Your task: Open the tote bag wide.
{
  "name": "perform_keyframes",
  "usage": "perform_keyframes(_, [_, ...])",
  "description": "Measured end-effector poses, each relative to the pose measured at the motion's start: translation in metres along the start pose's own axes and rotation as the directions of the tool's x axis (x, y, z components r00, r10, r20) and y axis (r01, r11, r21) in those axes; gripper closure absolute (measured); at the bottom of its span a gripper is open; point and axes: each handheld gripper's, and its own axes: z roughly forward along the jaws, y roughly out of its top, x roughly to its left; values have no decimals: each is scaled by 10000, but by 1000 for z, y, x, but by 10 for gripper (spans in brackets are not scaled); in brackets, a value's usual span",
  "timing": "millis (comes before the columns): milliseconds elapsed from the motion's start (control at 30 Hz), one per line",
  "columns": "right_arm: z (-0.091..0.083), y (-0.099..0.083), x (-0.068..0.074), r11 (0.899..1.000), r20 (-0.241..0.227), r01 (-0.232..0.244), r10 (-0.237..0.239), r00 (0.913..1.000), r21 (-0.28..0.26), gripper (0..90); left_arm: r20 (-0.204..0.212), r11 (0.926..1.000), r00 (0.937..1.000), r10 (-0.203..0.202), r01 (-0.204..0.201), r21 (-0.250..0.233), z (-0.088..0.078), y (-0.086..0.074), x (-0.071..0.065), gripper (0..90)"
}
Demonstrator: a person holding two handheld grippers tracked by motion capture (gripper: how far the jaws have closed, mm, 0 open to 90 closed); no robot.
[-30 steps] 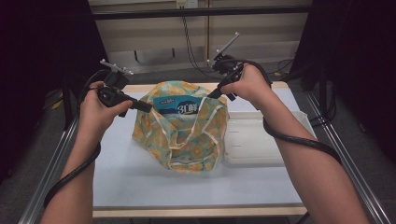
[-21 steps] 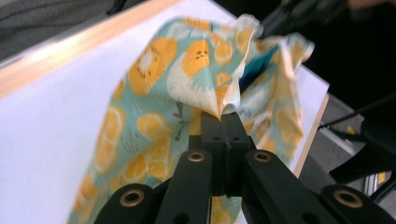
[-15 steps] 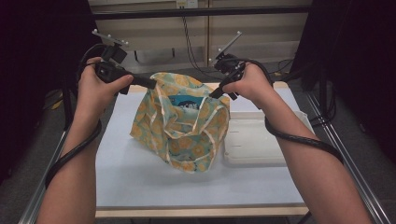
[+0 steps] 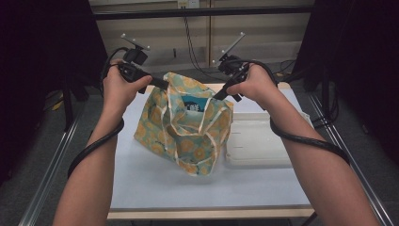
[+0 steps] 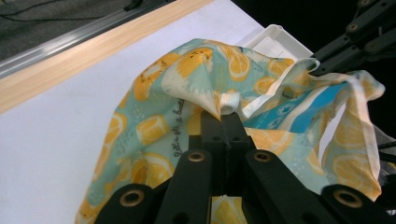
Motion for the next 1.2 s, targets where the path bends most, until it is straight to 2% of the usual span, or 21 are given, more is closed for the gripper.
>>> perform_keyframes(33, [-1,0,0,10000,45,38,-38,10000,-18,808,3,9990,9992,-389,389,-215,4,-2,-1,900])
perform_keyframes(67, [-3,0,1,10000,40,79,-80,10000,18,796,52,9998,9998,-190,190,-6,5,-2,1,900])
perform_keyframes(133, [-6,0,1,9999,136,141,-142,9998,63,750,63,9995,9999,-120,119,293,8,-5,4,900])
perform_keyframes(200, [-12,0,2,9999,231,106,-105,9997,-43,709,166,9988,9994,-308,302,391,12,-8,6,900])
perform_keyframes(233, [-17,1,2,9999,275,30,-28,9996,-96,683,147,9988,9995,-268,262,421,13,-10,8,900])
perform_keyframes(267, [-20,1,2,9998,273,192,-191,9994,-48,665,158,9978,9990,-427,418,523,14,-12,9,900])
perform_keyframes(333, [-22,1,3,9999,274,113,-110,9996,-116,651,128,9976,9993,-341,333,608,14,-13,11,900])
perform_keyframes(400, [-29,1,6,9995,121,266,-264,9996,-170,607,97,9971,9984,-551,545,534,14,-16,13,900])
perform_keyframes(467, [-31,1,8,9993,95,327,-325,9994,-205,595,119,9970,9988,-465,456,632,13,-17,14,900])
perform_keyframes(500, [-33,1,11,9986,50,486,-485,9988,-202,577,109,9968,9983,-573,566,556,13,-17,13,900])
perform_keyframes(567, [-33,1,12,9982,-40,559,-560,9984,-209,558,90,9971,9990,-441,435,620,12,-18,15,900])
perform_keyframes(633, [-30,2,17,9974,-64,706,-707,9975,-118,555,105,9969,9984,-559,552,560,12,-19,14,900])
perform_keyframes(767, [-14,4,22,9940,-269,1063,-1056,9940,270,595,114,9969,9983,-567,559,559,11,-21,15,900])
perform_keyframes(833, [-6,5,23,9930,-183,1047,-1038,9944,545,702,115,9964,9973,-722,716,454,11,-22,15,900])
perform_keyframes(867, [-4,6,22,9922,-122,1115,-1110,9937,554,778,116,9969,9984,-561,553,551,9,-23,16,900])
perform_keyframes(900, [-4,6,22,9922,-122,1115,-1110,9937,554,778,116,9969,9984,-561,553,551,9,-23,16,900])
perform_keyframes(967, [-7,8,22,9940,-179,983,-975,9951,471,834,96,9969,9977,-677,672,413,9,-24,16,900])
perform_keyframes(1067, [-15,11,21,9957,-162,824,-818,9965,427,882,149,9972,9988,-472,463,579,8,-25,18,900])
perform_keyframes(1100, [-21,14,19,9983,-310,553,-547,9980,181,896,174,9980,9989,-433,424,473,9,-25,18,900])
perform_keyframes(1133, [-21,14,19,9983,-310,553,-547,9980,181,896,174,9980,9989,-433,424,473,9,-25,18,900])
perform_keyframes(1200, [-27,16,16,9996,-485,256,-263,9985,-136,900,151,9977,9985,-532,525,438,9,-26,17,900])
